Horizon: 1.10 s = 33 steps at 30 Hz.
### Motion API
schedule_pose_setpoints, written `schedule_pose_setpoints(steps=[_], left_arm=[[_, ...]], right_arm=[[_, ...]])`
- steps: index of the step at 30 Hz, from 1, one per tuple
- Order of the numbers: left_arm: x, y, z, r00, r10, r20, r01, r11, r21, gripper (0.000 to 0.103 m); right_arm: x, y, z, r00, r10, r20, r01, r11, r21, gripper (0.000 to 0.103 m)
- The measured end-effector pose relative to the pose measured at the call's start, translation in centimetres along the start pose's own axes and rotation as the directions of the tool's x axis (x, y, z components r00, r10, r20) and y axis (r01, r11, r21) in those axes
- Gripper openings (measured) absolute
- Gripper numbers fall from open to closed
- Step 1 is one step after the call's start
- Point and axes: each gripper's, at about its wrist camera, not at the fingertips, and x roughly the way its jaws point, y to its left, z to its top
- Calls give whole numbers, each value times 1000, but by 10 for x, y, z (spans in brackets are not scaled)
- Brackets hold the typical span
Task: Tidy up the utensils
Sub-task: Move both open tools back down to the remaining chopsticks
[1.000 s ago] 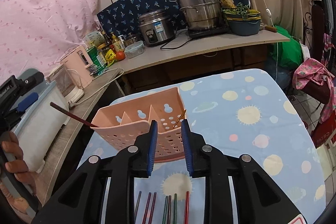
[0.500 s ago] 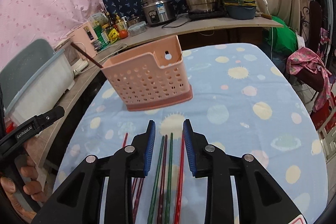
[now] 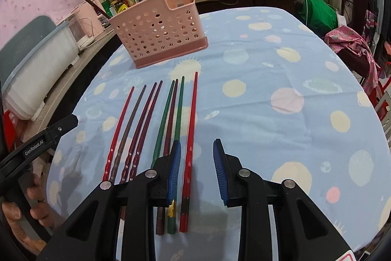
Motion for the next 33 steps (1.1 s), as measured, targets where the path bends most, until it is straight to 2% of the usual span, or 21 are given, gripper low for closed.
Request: schedule_pose_setpoints(steps=[10, 29, 33], left_arm=[[1, 1, -32, 999, 7, -34, -7, 1000, 3, 67], [-1, -1, -51, 998, 2, -59, -1, 1000, 16, 67], [-2, -4, -54, 998, 0, -62, 1, 1000, 24, 67]], right_arm=[[4, 7, -35, 999, -21, -37, 20, 999, -29, 27], [7, 14, -49, 998, -36, -49, 33, 997, -65, 24], [8, 13, -50, 998, -44, -52, 41, 997, -70, 19]])
